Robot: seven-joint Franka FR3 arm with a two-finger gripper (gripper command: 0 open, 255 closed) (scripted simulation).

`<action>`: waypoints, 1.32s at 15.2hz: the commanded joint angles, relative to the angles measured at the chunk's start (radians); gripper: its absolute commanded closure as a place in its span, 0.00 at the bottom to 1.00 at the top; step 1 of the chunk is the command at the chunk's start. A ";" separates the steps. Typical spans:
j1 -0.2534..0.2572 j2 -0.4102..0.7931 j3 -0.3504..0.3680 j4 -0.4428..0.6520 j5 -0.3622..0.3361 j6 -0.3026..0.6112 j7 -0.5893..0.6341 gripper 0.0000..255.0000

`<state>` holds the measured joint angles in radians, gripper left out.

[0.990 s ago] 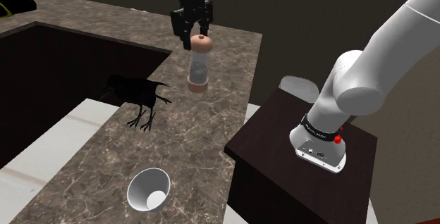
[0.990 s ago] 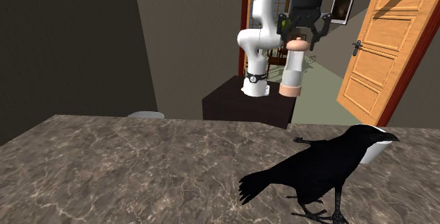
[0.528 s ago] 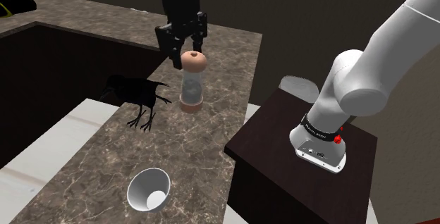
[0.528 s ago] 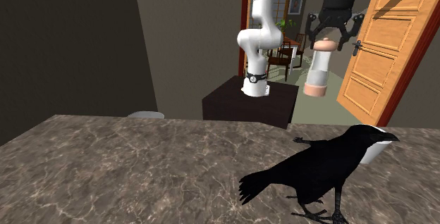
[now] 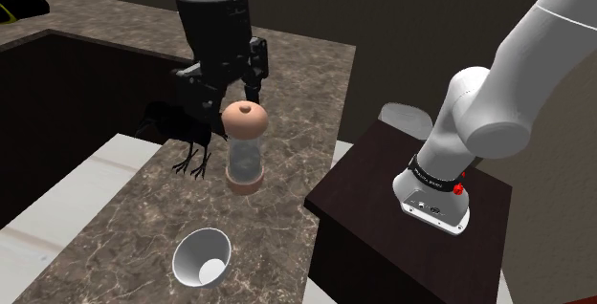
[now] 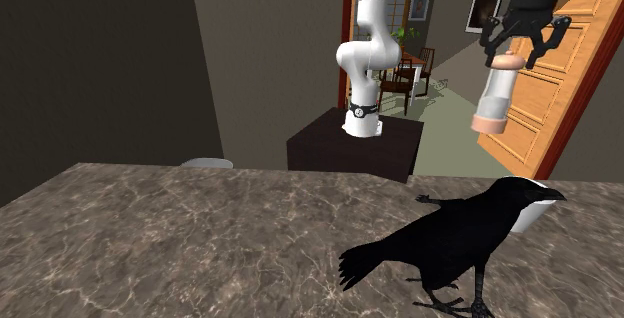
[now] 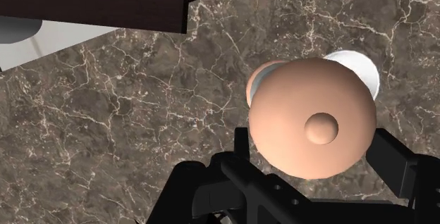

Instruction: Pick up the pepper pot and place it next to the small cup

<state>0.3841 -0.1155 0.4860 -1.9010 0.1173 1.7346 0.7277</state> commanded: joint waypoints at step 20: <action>0.033 0.074 0.050 -0.173 -0.021 0.245 0.070 1.00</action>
<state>0.4167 -0.0428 0.5351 -2.0613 0.0962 1.9646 0.7978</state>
